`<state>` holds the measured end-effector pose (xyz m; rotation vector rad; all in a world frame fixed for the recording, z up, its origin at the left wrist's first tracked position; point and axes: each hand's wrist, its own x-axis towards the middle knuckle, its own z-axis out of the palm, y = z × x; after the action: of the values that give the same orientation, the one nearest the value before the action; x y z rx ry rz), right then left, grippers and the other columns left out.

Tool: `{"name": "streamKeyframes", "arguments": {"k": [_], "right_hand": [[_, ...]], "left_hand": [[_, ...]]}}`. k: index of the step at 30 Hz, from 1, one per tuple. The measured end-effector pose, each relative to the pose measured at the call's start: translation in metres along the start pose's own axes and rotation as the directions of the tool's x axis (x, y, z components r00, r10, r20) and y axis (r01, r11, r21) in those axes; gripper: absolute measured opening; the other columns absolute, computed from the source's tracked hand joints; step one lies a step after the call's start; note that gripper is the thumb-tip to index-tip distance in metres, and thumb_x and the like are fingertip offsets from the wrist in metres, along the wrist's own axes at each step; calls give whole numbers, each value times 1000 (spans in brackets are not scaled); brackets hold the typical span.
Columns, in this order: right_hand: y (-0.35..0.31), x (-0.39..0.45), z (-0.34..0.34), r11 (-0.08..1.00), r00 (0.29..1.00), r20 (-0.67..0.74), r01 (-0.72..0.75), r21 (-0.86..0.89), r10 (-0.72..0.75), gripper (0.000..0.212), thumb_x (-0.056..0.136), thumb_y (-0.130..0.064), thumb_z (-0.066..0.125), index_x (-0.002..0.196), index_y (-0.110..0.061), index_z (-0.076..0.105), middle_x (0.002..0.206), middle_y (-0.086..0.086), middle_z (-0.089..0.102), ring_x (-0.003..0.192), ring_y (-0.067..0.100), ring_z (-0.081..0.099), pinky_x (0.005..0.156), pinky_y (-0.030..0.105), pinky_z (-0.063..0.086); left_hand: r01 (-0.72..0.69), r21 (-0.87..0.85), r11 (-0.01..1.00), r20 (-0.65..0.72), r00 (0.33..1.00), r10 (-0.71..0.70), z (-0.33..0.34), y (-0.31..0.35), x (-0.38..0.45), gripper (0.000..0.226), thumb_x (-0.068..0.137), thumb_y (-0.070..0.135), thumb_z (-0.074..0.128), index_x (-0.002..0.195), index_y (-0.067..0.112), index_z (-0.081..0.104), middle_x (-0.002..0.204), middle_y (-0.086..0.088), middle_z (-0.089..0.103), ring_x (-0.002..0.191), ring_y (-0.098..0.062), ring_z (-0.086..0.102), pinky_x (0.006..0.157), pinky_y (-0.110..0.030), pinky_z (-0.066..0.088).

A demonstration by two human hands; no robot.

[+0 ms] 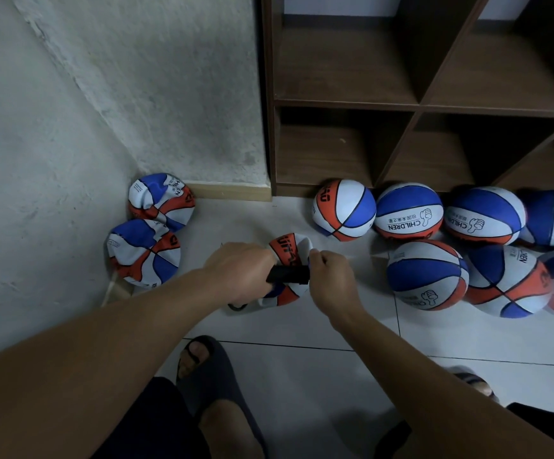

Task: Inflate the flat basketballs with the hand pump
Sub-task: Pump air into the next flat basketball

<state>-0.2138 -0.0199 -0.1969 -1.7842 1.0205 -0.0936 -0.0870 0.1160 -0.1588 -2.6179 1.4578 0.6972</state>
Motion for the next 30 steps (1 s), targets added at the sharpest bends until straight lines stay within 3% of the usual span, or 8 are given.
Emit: {"name": "streamKeyframes", "arguments": {"k": [4, 6, 9, 13, 19, 25, 30], "right_hand": [[-2, 5, -10, 1000, 998, 70, 4, -29, -2, 52, 113, -40, 46, 80, -3, 62, 63, 4, 49, 55, 15, 42, 56, 34, 38], [-4, 14, -26, 999, 998, 56, -6, -36, 8, 44, 112, -36, 50, 79, -7, 59, 65, 3, 47, 58, 16, 43, 58, 35, 40], [1, 37, -61, 988, 989, -49, -137, 65, 140, 31, 108, -34, 54, 82, -16, 57, 70, 3, 47, 63, 19, 43, 58, 35, 39], [10, 52, -84, 956, 963, -60, -251, 149, 262, 26, 102, -31, 56, 82, -15, 54, 76, 9, 46, 65, 24, 42, 53, 30, 35], [2, 23, -41, 983, 978, -146, -127, 135, 146, 36, 106, -24, 53, 73, -14, 50, 63, 2, 45, 60, 18, 41, 60, 37, 36], [-10, 1, -11, 996, 997, -66, -46, 80, 52, 45, 111, -30, 49, 70, -14, 49, 62, 2, 45, 57, 17, 40, 58, 36, 35], [-9, -3, -1, 995, 998, -32, -53, 81, 56, 47, 112, -40, 47, 78, -10, 60, 62, 1, 51, 56, 17, 46, 58, 37, 39]], "left_hand": [[1, -44, 999, -2, 1000, -1, 3, -2, 1, 23, 92, 29, 68, 73, 26, 57, 69, 1, 63, 59, -21, 62, 52, -30, 42], [29, -69, 997, -5, 1000, -29, 2, -6, 2, 17, 90, 29, 68, 75, 25, 61, 69, 2, 64, 59, -19, 64, 52, -31, 45], [70, -44, 997, -47, 996, -72, -1, -20, 4, 19, 90, 36, 69, 74, 29, 60, 70, 5, 64, 61, -16, 63, 54, -31, 48], [77, -20, 997, -53, 996, -78, -2, -25, 5, 20, 92, 38, 68, 77, 28, 60, 72, 5, 64, 63, -16, 63, 54, -30, 45], [79, 4, 997, -47, 996, -78, -5, -7, 6, 30, 92, 30, 68, 69, 26, 50, 70, 2, 62, 61, -19, 62, 54, -30, 42], [43, -10, 999, -4, 999, -43, 0, -1, 3, 16, 91, 27, 69, 78, 21, 61, 71, -1, 65, 61, -23, 65, 54, -31, 46], [18, 5, 1000, -10, 1000, -18, 0, 0, 3, 21, 90, 29, 72, 75, 26, 57, 69, 0, 64, 58, -21, 64, 52, -31, 47]]}}
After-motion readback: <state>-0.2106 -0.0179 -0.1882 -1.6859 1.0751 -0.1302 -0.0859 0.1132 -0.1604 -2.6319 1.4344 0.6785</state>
